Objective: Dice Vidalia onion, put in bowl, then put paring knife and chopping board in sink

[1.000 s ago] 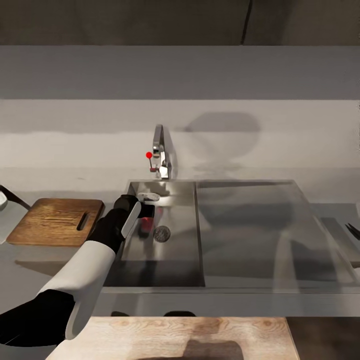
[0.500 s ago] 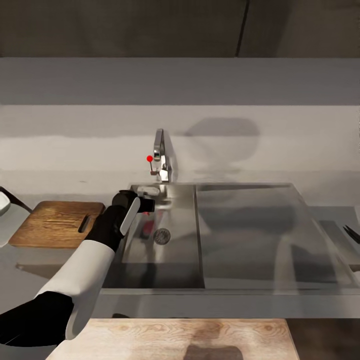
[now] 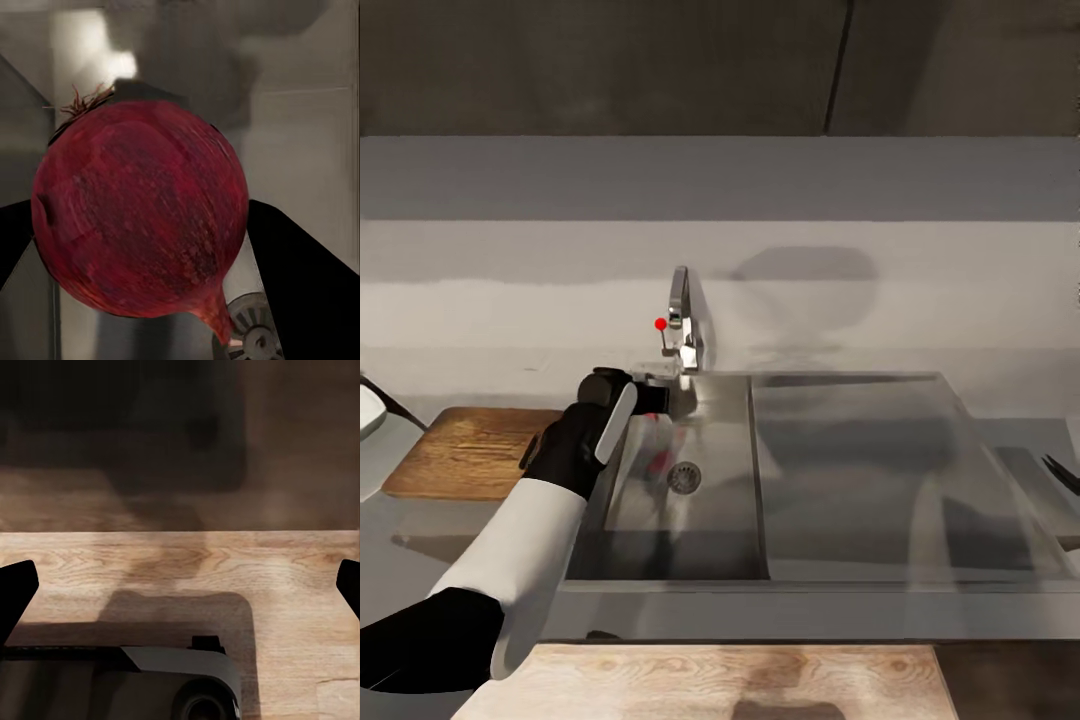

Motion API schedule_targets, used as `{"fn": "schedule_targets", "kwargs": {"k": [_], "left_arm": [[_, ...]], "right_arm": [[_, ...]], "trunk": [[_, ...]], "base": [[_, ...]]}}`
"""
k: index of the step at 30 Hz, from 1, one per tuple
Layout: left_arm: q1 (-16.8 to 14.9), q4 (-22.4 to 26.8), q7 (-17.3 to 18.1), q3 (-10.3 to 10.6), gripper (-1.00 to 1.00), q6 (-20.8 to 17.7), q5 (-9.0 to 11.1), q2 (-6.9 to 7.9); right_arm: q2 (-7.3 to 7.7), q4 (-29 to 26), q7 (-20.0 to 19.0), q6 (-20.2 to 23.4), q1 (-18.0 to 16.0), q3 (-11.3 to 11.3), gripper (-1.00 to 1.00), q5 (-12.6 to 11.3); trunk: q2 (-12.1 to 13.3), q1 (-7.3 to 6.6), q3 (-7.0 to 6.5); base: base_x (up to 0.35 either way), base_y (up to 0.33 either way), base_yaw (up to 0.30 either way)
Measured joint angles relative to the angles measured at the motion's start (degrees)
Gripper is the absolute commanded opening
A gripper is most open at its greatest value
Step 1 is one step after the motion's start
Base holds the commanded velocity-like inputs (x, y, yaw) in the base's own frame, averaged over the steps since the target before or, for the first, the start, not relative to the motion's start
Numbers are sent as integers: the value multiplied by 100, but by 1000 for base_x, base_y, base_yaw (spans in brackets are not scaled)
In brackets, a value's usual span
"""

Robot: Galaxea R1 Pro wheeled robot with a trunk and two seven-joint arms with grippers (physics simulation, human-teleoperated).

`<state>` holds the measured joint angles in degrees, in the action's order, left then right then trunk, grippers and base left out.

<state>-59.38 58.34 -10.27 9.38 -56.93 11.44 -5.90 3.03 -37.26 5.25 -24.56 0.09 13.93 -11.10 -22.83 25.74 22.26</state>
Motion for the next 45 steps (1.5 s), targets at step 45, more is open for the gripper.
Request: {"fn": "schedule_targets", "kwargs": {"k": [45], "left_arm": [[9,1027,-1,-3,-100,-91,10,41]], "right_arm": [[-5,2,-3,1,0,0,100,-1]], "trunk": [[0,0,-407]], "base": [[-171,150,0]]}}
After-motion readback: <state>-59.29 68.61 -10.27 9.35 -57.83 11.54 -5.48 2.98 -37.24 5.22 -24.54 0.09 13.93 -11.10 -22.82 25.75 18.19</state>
